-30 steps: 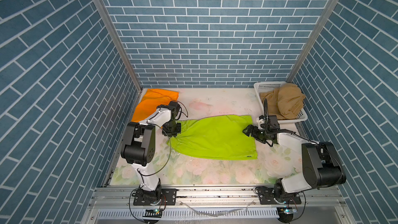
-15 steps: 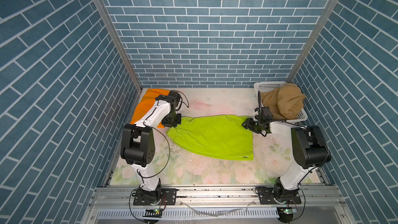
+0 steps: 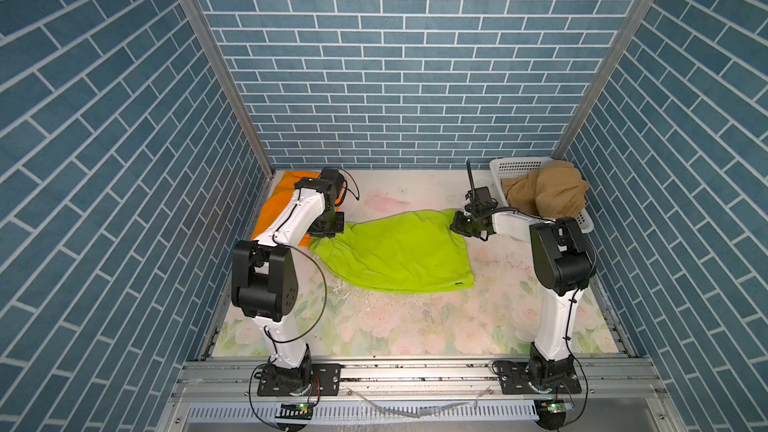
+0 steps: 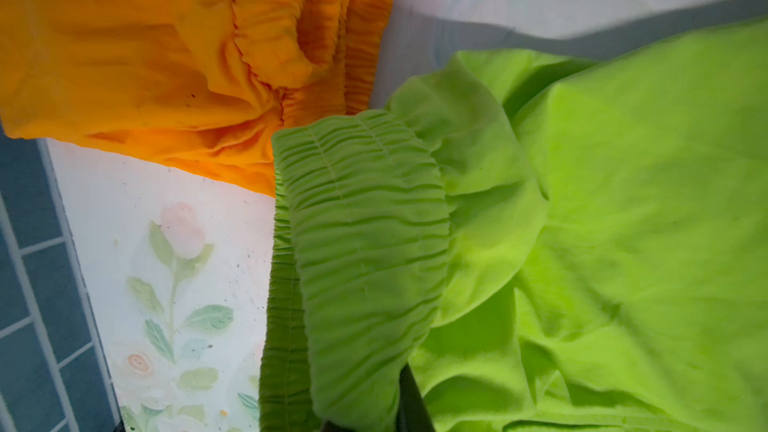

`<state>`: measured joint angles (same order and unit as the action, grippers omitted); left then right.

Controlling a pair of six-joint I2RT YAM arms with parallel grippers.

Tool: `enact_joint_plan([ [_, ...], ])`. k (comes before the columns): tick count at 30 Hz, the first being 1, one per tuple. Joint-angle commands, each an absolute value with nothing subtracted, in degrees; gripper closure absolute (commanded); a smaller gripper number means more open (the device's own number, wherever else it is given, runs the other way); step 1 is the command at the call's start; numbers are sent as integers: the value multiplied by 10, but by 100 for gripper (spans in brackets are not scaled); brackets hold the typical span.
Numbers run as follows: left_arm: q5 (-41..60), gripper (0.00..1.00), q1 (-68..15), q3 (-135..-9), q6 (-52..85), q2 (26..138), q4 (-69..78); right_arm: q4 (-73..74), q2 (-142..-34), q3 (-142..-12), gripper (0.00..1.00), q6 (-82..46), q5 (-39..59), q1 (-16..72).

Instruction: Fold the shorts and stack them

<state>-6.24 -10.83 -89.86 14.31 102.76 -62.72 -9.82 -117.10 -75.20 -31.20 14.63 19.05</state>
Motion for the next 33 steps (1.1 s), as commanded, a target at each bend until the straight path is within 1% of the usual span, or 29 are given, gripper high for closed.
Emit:
enact_joint_plan([
  [1,-72,100,-113,-940,133,1028,-646,-172,-1205,-773,80,-307,128,193],
  [12,-99,100,-179,-1012,130,1050,-701,-182,-1212,-795,79,-312,137,193],
  [26,-106,100,-297,-1132,164,1112,-760,-165,-1204,-780,78,-323,150,194],
  [28,-105,100,-311,-1150,168,1124,-766,-164,-1204,-778,76,-323,153,194],
  [33,-104,100,-340,-1195,175,1152,-782,-157,-1195,-770,68,-325,162,194],
])
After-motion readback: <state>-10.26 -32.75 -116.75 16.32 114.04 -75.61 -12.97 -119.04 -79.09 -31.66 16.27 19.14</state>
